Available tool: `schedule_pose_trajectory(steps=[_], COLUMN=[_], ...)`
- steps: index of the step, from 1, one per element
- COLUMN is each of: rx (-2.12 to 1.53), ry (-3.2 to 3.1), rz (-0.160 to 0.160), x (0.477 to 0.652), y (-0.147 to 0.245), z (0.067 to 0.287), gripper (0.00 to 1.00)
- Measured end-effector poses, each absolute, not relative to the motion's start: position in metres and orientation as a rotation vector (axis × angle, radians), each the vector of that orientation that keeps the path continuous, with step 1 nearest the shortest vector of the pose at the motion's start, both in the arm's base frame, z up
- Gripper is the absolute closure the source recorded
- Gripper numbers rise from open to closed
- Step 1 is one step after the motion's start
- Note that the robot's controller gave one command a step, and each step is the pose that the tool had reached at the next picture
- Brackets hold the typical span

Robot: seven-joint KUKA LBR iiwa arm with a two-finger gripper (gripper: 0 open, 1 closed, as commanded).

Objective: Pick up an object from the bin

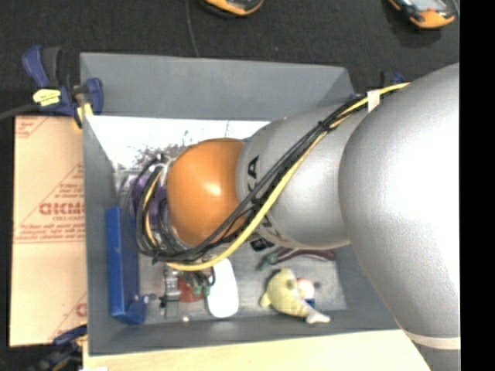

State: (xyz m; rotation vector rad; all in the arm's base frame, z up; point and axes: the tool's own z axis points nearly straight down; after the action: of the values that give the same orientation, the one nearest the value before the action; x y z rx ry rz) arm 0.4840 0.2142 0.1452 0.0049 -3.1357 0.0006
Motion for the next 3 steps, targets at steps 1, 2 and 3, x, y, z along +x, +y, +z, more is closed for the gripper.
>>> schedule_pose_trajectory(steps=[1, 2, 3], rx=[-0.001, -0.097, -0.071], ry=[-3.142, -3.14, -3.14], rz=[-0.002, -0.003, -0.003], x=[0.486, 0.497, 0.482], y=[0.214, 0.18, 0.161], z=[0.149, 0.152, 0.149], gripper=[0.0, 0.0, 0.0])
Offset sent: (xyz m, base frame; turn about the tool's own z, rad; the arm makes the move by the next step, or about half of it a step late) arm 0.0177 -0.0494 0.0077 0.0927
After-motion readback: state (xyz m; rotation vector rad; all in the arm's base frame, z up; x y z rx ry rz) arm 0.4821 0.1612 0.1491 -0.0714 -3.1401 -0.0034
